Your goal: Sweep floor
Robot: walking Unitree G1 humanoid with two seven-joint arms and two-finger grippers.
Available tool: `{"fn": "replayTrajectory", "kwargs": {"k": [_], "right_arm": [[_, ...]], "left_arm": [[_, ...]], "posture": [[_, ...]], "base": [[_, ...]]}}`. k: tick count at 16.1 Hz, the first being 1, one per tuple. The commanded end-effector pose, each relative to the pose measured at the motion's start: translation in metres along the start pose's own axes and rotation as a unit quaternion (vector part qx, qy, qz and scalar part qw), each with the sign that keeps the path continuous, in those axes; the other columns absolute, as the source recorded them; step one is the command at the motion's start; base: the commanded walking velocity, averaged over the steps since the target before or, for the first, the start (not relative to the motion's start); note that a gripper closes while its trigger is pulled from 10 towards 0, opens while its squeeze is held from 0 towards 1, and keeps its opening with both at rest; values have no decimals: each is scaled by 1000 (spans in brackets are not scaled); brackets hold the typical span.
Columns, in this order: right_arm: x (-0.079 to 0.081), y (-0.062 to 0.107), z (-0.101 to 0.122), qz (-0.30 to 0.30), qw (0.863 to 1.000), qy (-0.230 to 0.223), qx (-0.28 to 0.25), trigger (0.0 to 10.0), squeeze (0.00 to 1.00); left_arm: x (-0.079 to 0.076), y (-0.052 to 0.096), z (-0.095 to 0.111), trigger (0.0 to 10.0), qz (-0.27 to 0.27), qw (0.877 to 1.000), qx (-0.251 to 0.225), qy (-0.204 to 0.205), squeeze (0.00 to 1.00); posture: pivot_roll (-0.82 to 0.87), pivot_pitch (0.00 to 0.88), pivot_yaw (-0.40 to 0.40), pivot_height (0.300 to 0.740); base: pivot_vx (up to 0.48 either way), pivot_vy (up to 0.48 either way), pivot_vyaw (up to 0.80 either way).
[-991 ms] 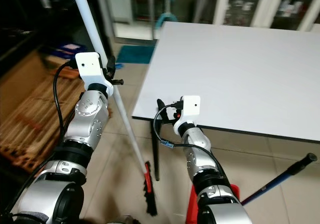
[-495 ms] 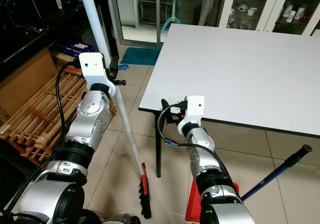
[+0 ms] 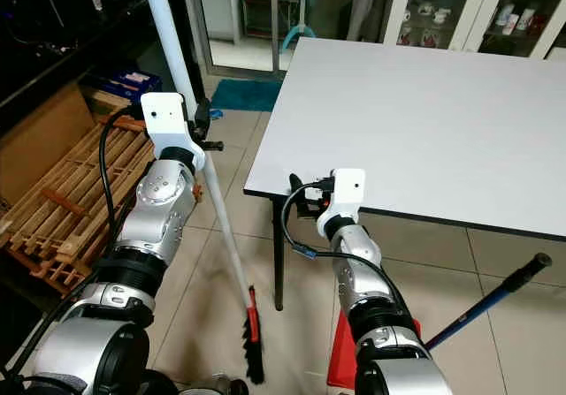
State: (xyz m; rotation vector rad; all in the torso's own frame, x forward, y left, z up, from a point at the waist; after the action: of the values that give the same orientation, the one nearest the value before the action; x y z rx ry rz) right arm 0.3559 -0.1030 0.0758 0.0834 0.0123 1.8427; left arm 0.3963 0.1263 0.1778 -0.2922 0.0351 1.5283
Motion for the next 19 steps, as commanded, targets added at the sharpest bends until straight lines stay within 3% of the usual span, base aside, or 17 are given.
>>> {"fn": "replayTrajectory", "kwargs": {"k": [1, 3, 6, 10, 12, 14, 19], "right_arm": [[-9, 3, -6, -22, 1000, 0, 14, 10000, 0], [-23, 12, -20, -56, 998, -8, 39, 10000, 0], [-34, 16, -16, -80, 997, -12, 19, 10000, 0], [-36, 14, -10, -86, 996, -12, 5, 10000, 0], [-33, 8, 11, -79, 996, -11, -46, 10000, 0], [-32, 6, 17, -75, 995, -13, -58, 10000, 0], [-36, 8, 15, -80, 995, -10, -55, 10000, 0]], "left_arm": [[-4, -2, 10, 10000, -10, 1000, -20, 1, 0], [-2, -2, 6, 10000, -9, 1000, -14, 4, 0], [4, 3, -5, 10000, -7, 1000, 3, -1, 0], [6, 5, -8, 10000, -6, 1000, 6, -2, 0], [2, 3, -1, 10000, -12, 1000, -9, 4, 0], [0, 4, -2, 10000, -15, 1000, -8, 1, 0], [-1, 7, -7, 10000, -17, 1000, -4, 3, 0]], "posture": [[-40, 22, 27, 740], [-42, 19, 28, 740], [-48, 16, 32, 740], [-45, 12, 32, 740], [-44, 9, 32, 740], [-44, 9, 32, 740], [-48, 13, 27, 740]], "base": [[0, 0, 0], [0, 0, 0], [0, 0, 0], [0, 0, 0], [0, 0, 0], [0, 0, 0], [0, 0, 0]]}}
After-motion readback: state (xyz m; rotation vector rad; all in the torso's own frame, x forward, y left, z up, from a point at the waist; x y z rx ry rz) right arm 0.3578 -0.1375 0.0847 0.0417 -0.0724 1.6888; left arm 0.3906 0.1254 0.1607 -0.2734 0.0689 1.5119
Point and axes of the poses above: a point about 5 cm out from each wrist's last joint towards the gripper, its own y axis pointing back from the gripper into the wrist, its own z axis along the axis of the wrist's last joint, x = y × z, the point moved 2 cm from there along -y, pointing out of the wrist towards the gripper, and after that the axes turned 10 degrees about y, right-handed, at the moved point
